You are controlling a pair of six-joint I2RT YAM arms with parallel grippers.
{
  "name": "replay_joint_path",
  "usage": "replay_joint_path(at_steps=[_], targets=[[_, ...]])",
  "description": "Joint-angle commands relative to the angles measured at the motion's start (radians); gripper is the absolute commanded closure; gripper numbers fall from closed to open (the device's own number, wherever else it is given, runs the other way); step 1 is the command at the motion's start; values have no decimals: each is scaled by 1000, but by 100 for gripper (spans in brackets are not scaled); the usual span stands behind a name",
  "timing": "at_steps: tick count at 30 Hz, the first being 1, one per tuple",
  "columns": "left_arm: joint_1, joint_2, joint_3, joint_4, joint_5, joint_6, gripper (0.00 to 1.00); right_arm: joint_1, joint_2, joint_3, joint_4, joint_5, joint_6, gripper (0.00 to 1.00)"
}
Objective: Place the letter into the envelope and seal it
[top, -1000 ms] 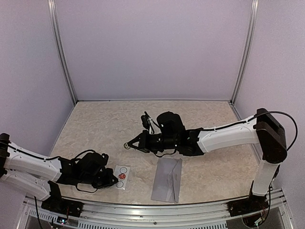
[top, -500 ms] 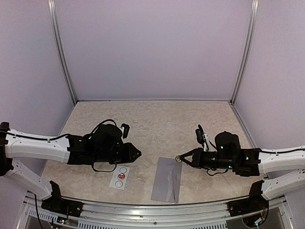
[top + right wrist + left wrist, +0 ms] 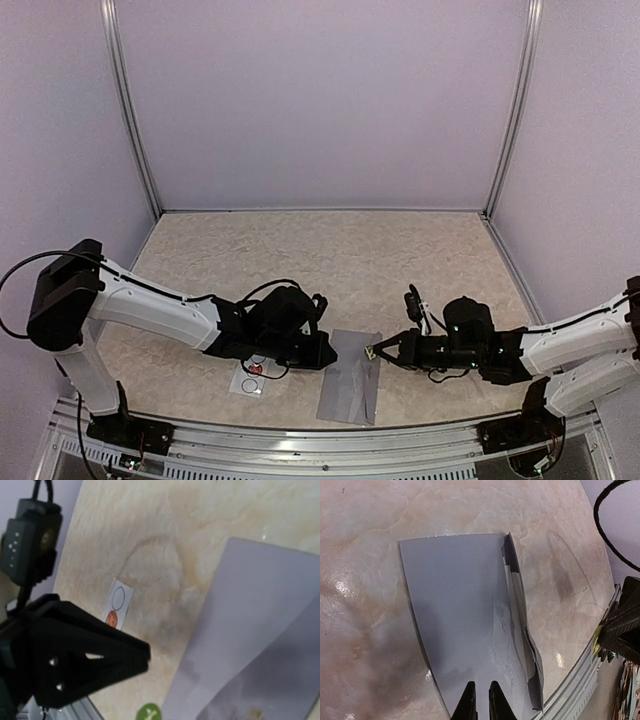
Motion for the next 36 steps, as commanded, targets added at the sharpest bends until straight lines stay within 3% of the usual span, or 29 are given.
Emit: replay_joint_path(at_steps=[1, 7, 26, 36], targets=[[-8, 57, 23, 52, 64, 16, 92, -11, 119, 4, 189, -71, 18, 100], [-8, 94, 6, 51, 64, 18, 94, -11, 270, 7, 336, -117, 56, 100], [-8, 98, -43, 62, 57, -1, 96, -12, 519, 20, 471, -178, 126, 100], [-29, 105, 3, 104, 54, 1, 97, -11, 532, 41, 375, -151, 127, 100]])
